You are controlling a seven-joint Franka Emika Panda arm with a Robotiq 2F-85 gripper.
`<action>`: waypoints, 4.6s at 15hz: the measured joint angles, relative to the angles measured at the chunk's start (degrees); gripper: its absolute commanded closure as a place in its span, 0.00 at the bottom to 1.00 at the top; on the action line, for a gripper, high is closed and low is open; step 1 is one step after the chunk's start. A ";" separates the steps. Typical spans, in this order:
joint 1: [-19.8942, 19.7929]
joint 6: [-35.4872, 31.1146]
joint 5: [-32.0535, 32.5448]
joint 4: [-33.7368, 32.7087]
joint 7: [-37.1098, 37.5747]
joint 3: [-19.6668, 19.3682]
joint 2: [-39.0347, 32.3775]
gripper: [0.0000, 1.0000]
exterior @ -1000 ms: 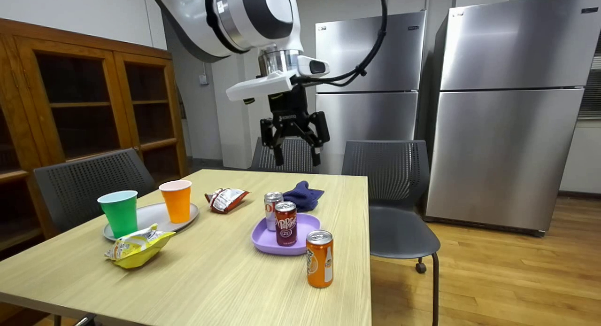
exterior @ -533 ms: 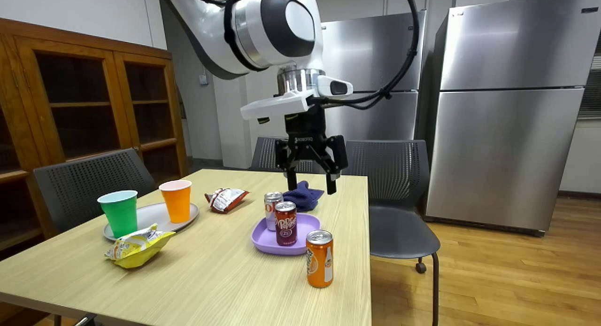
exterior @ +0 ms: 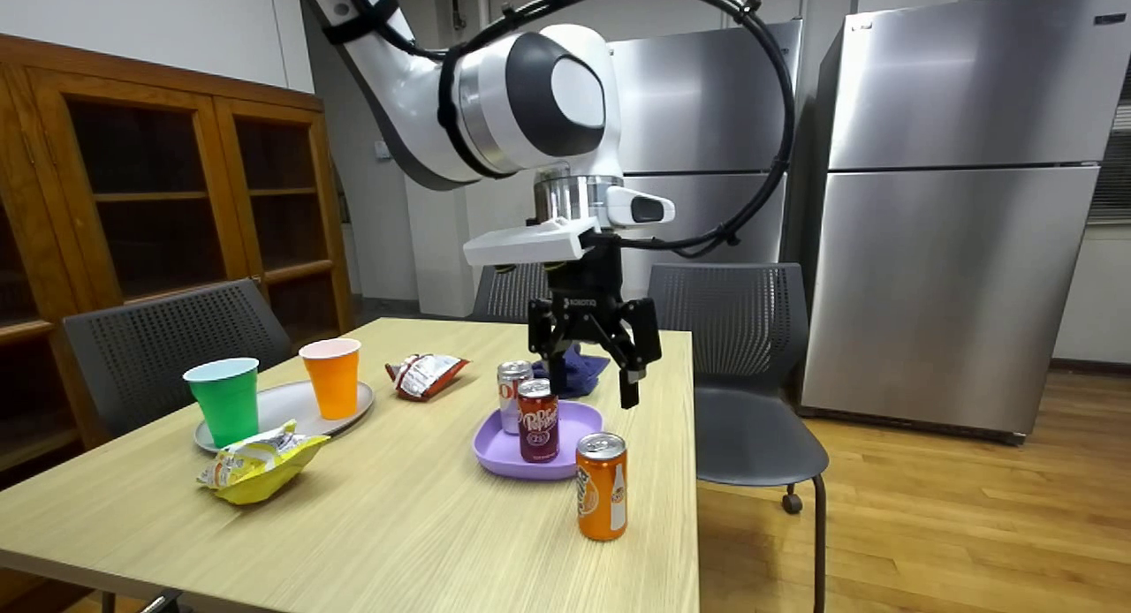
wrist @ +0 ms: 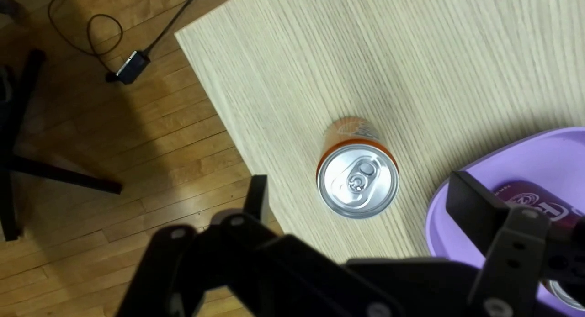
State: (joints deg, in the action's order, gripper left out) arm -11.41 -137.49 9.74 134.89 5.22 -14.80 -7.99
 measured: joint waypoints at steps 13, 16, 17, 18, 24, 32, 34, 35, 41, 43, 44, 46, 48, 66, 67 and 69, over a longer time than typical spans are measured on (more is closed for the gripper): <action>0.00 -6.98 -4.63 -0.01 3.84 -0.25 -6.57 0.00; 0.00 -8.02 -5.98 -0.02 3.84 -0.26 -7.72 0.00; 0.00 -8.34 -6.27 -0.03 3.84 -0.28 -8.07 0.00; 0.00 -8.66 -6.52 -0.05 3.84 -0.30 -8.40 0.00; -0.01 -10.96 -8.20 -0.22 3.84 -0.50 -10.20 0.00; -0.01 -12.83 -8.96 -0.30 3.84 -0.79 -10.29 0.58; -0.01 -13.07 -9.06 -0.31 3.84 -0.78 -10.28 0.62; -0.01 -13.07 -9.17 -0.32 3.83 -0.77 -10.27 0.62; 0.17 -12.61 -9.20 -1.10 3.83 -0.75 -8.45 0.62; 0.26 -11.94 -9.20 -1.80 3.83 -0.71 -7.07 0.62; 0.30 -11.54 -9.20 -2.31 3.83 -0.66 -6.57 0.62; 0.39 -10.42 -9.34 -3.78 3.96 -0.55 -6.10 0.62; 0.50 -9.53 -10.06 -5.41 4.37 -0.20 -6.16 0.62; 3.03 -5.10 -17.31 -21.72 12.43 3.92 -18.10 0.62; 3.04 -4.74 -17.68 -22.23 12.62 3.95 -18.23 0.62; 3.05 -4.13 -18.71 -23.14 12.77 4.20 -18.72 0.62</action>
State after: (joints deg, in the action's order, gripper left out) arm -8.36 -141.62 -8.97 111.75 17.98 -10.59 -26.72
